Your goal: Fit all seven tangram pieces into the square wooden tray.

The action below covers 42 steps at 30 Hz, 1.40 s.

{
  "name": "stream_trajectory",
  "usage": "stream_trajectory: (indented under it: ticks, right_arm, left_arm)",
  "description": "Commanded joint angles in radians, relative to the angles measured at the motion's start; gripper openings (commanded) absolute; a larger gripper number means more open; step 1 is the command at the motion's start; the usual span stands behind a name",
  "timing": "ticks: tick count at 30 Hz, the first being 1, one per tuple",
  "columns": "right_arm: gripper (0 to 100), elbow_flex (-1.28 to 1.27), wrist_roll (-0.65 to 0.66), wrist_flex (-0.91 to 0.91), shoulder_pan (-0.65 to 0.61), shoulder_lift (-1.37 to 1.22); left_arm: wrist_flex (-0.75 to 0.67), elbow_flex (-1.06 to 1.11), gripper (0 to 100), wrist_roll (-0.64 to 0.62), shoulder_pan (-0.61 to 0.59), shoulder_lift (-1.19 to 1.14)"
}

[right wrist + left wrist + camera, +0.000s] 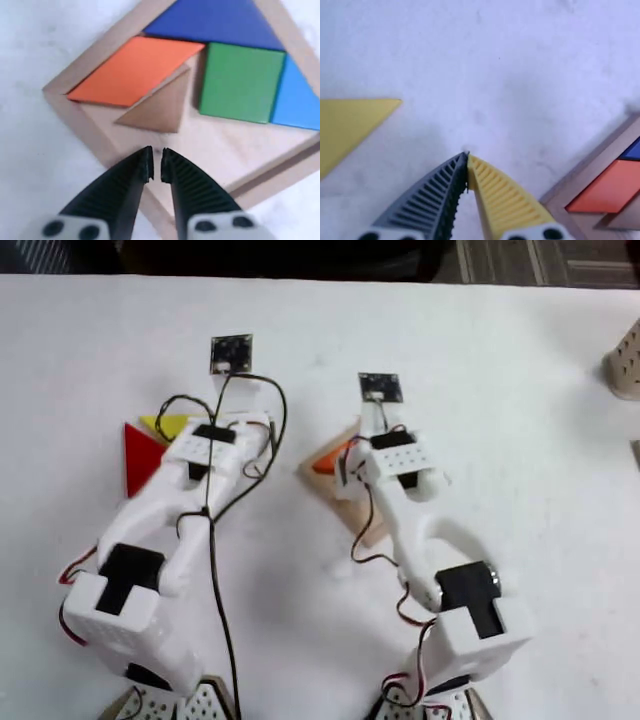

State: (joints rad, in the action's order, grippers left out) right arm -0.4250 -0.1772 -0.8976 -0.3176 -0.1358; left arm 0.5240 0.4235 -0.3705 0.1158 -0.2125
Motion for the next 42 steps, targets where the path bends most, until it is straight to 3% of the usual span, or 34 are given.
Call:
stream_trajectory:
  ticks: [1,15,22,28,32,36,42]
  right_arm:
    - [3.9,0.034,-0.026,0.113,-0.010,-0.027]
    - [3.9,0.057,-0.023,0.157,0.061,-0.024]
    - [3.9,0.000,-0.020,-0.041,0.113,0.208]
    - [12.4,-0.193,0.100,0.183,0.302,0.278]
    - [18.6,-0.235,0.123,0.344,0.351,0.211]
    - [19.1,-0.235,0.226,0.318,0.340,0.130]
    - [19.1,-0.233,0.155,0.200,0.335,0.125]
  left_arm:
    - [-0.029,-0.044,2,-0.003,-0.012,0.002]
    - [-0.029,-0.041,2,-0.003,-0.012,0.002]
    - [-0.029,-0.041,2,-0.003,-0.012,0.002]
    - [-0.029,-0.040,2,-0.003,-0.012,0.004]
    - [-0.029,-0.040,2,-0.003,-0.012,0.004]
    - [-0.028,-0.038,2,-0.003,-0.013,0.004]
    - [-0.029,-0.040,2,-0.003,-0.022,0.004]
